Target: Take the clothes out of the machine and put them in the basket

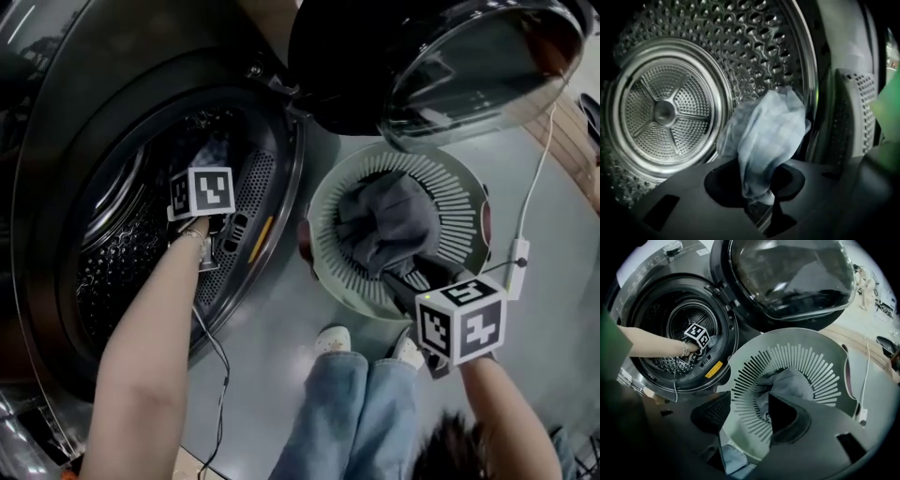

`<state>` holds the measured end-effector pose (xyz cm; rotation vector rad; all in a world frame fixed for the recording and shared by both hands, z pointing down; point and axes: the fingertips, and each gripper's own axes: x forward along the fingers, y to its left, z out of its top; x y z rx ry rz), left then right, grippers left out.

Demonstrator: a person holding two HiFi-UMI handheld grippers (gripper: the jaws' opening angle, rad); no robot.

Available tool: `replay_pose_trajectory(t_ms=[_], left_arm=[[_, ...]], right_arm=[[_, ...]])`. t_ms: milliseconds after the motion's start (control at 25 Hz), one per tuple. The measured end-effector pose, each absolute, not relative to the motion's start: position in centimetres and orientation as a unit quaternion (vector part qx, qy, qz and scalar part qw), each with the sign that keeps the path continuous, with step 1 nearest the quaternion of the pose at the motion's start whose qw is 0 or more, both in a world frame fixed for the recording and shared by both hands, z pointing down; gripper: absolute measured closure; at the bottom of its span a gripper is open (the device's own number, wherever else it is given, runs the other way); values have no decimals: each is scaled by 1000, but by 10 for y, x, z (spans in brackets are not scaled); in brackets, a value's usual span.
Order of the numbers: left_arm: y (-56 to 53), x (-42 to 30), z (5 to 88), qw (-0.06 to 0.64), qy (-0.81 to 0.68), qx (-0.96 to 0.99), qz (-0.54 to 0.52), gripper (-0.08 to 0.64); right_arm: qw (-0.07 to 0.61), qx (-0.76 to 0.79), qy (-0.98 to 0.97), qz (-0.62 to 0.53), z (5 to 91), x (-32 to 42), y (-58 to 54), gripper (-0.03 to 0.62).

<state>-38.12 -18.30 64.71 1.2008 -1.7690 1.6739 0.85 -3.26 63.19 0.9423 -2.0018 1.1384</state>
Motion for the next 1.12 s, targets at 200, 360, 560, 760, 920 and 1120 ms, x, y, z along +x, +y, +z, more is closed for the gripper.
replay_pose_trajectory(t_ms=[200, 360, 560, 760, 920, 1120], left_arm=[[-175, -371, 630, 192, -648, 434, 596, 463], [-164, -365, 608, 172, -655, 428, 599, 465], [-146, -359, 581, 141, -660, 411, 613, 468], [-126, -348, 555, 139, -666, 404, 612, 468], [-112, -332, 538, 130, -659, 411, 616, 468], [-98, -310, 518, 104, -664, 424, 607, 469]], right_arm=[[331, 358, -763, 423, 613, 20, -25, 347], [336, 369, -760, 417, 598, 34, -20, 350], [334, 384, -749, 425, 585, 50, -6, 354], [327, 382, -751, 427, 563, 52, 3, 356], [316, 383, -757, 425, 539, 50, 1, 357], [297, 391, -760, 426, 519, 50, -5, 367]])
